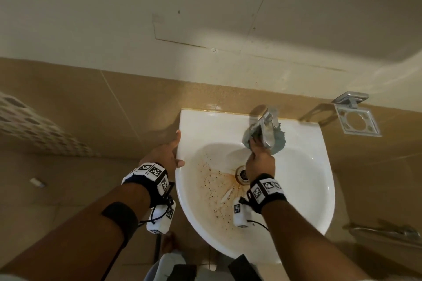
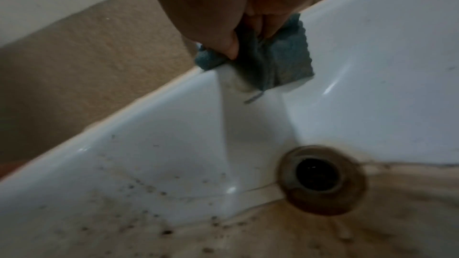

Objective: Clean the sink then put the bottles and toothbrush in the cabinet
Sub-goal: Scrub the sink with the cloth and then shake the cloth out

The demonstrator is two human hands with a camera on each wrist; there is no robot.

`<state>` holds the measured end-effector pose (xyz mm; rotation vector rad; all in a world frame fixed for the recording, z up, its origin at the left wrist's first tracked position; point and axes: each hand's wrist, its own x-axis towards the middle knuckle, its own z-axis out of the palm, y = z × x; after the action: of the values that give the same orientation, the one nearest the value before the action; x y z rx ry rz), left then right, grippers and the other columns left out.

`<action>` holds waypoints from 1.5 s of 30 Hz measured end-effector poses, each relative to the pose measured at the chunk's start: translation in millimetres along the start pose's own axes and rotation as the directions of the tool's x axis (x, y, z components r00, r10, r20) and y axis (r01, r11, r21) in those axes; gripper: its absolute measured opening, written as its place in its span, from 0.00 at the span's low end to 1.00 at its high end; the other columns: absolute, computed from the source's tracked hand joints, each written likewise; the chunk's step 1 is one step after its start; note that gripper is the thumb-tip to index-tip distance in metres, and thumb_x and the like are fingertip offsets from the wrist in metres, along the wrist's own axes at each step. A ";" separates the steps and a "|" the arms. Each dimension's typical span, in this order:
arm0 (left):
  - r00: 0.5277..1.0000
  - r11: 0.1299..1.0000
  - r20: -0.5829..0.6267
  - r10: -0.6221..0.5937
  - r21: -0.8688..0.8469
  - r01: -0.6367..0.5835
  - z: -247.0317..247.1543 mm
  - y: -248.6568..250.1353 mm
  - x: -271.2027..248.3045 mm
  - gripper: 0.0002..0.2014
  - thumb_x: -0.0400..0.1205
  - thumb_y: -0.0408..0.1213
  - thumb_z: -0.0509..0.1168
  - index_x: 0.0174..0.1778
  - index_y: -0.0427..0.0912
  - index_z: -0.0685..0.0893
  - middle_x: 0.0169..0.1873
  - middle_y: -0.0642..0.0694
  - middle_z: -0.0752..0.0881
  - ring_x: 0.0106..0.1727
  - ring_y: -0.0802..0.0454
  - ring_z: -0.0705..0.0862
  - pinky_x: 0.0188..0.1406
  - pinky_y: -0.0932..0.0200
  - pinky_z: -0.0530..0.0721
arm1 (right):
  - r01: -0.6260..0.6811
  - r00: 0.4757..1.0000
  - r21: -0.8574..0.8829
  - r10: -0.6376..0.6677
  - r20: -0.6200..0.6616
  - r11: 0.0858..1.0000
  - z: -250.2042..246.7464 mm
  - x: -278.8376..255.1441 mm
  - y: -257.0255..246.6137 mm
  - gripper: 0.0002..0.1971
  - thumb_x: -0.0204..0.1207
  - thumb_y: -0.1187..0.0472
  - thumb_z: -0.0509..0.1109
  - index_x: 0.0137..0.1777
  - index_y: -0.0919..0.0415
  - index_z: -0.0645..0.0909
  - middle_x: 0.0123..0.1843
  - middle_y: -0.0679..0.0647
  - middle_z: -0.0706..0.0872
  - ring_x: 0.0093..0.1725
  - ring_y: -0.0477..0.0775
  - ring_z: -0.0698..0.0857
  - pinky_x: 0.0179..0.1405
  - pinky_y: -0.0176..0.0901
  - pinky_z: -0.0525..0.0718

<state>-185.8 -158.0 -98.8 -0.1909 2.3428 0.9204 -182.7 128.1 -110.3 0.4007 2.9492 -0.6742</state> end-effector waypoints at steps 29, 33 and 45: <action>0.980 0.846 -0.144 -0.135 -0.532 0.038 24.3 -61.5 -22.1 0.11 0.89 0.31 0.58 0.53 0.45 0.86 0.45 0.43 0.88 0.34 0.49 0.83 0.29 0.65 0.81 | 0.409 0.866 -0.002 -0.387 0.316 0.913 46.5 -0.1 -172.9 0.11 0.81 0.53 0.70 0.60 0.55 0.86 0.57 0.56 0.89 0.57 0.57 0.87 0.55 0.46 0.86; 0.978 0.856 -0.119 -0.169 -0.510 0.086 29.0 -67.0 -27.8 0.11 0.87 0.35 0.59 0.48 0.53 0.86 0.46 0.47 0.90 0.35 0.49 0.86 0.39 0.59 0.82 | 0.454 0.880 -0.154 -0.414 0.233 0.878 72.3 3.9 -169.6 0.27 0.82 0.57 0.65 0.81 0.51 0.70 0.87 0.65 0.52 0.83 0.69 0.55 0.82 0.55 0.60; 0.967 0.856 -0.172 -0.191 -0.510 0.078 11.5 -31.7 -18.4 0.16 0.87 0.50 0.59 0.37 0.49 0.81 0.54 0.38 0.91 0.52 0.35 0.90 0.58 0.43 0.86 | 0.645 0.729 -0.020 -0.607 0.317 0.764 96.2 -143.4 -76.8 0.36 0.81 0.64 0.65 0.87 0.58 0.56 0.89 0.55 0.34 0.85 0.73 0.44 0.80 0.74 0.60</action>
<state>-154.6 -175.7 -112.6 -0.6913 2.1927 1.4867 -63.0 -14.1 -144.2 -0.7005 2.7713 -0.5177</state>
